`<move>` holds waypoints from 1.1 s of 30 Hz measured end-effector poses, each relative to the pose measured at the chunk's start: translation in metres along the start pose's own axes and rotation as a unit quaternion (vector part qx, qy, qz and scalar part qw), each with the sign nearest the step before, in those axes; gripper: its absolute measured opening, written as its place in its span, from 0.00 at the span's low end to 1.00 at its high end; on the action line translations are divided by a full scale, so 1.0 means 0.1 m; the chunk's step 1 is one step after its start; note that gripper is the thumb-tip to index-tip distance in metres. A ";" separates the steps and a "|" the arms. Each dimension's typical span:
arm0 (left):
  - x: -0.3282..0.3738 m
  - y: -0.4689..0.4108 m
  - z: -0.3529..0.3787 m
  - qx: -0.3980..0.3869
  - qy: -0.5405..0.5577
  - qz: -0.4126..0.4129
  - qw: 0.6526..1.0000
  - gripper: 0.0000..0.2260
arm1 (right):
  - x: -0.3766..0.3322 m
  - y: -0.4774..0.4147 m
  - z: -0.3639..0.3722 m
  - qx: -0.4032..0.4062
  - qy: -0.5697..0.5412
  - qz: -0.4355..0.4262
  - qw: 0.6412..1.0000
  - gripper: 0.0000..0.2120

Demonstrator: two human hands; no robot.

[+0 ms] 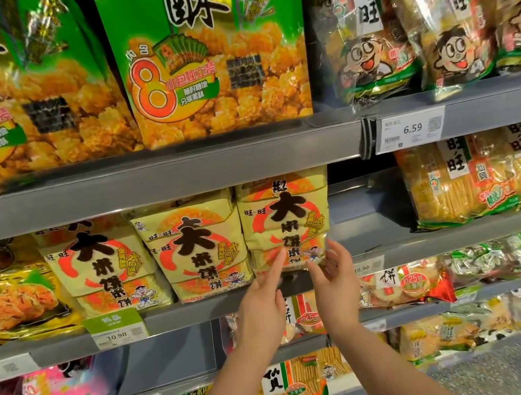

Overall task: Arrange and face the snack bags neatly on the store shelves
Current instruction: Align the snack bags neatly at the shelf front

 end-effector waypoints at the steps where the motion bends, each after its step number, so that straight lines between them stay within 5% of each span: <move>1: 0.01 -0.02 0.00 -0.002 -0.002 -0.001 1.000 0.35 | 0.00 -0.04 0.01 -0.003 -0.009 0.003 1.000 0.20; 11: 0.05 0.00 0.00 -0.037 -0.042 -0.008 0.998 0.34 | 0.14 -0.17 0.01 -0.043 0.144 -0.042 0.988 0.20; 15: 0.06 0.09 -0.05 -0.008 -0.042 -0.028 0.999 0.34 | 0.17 -0.16 -0.04 0.018 0.202 -0.052 0.978 0.19; 24: 0.10 0.06 -0.11 0.021 -0.063 -0.039 0.997 0.35 | 0.05 0.01 0.09 0.054 0.124 -0.064 0.989 0.36; 33: 0.10 -0.10 -0.16 0.000 -0.040 -0.056 0.998 0.40 | -0.03 -0.16 0.19 0.036 0.227 -0.029 0.973 0.37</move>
Point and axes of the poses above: each hand's wrist, its own y-axis away from the middle knuckle, its own z-axis out of the palm, x = y × z, the point moved 2 cm from there along -y, towards the middle knuckle, and after that the axes turned 7 degrees about -x, right-handed, at the moved point
